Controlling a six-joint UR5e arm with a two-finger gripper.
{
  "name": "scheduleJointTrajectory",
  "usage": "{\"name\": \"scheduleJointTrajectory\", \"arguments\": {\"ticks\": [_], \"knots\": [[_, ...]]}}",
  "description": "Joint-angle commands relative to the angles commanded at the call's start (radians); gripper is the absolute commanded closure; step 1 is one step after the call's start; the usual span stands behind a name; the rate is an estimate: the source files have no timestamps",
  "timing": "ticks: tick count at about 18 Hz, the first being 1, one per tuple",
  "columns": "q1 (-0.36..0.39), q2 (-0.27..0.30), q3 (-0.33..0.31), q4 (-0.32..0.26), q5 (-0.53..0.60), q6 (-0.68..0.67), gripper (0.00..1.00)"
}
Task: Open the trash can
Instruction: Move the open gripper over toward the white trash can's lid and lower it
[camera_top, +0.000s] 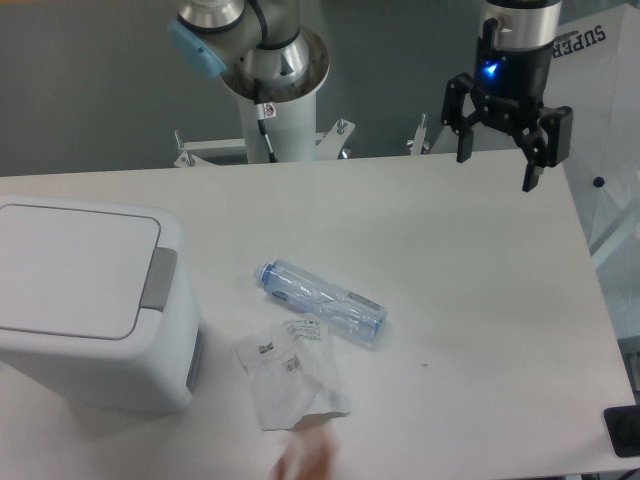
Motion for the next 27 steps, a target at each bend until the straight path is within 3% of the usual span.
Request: {"name": "scheduleJointTrajectory", "arguments": {"ticks": [5, 7, 9, 12, 18, 23, 27], "knots": [[-0.031, 0.002, -0.003, 0.034, 0.008, -0.037, 0.00], [-0.054, -0.017, 0.023, 0.055, 0.000, -0.169, 0.00], [-0.130, -0.058, 0.067, 0.057, 0.011, -0.332, 0.00], [-0.162, -0.083, 0.100, 0.058, 0.006, -0.529, 0.00], [-0.270, -0.097, 0.094, 0.130, 0.003, -0.874, 0.00], [-0.357, -0.098, 0.090, 0.132, 0.006, -0.980, 0.00], [-0.440, -0.106, 0.091, 0.170, 0.002, -1.237, 0.00]]}}
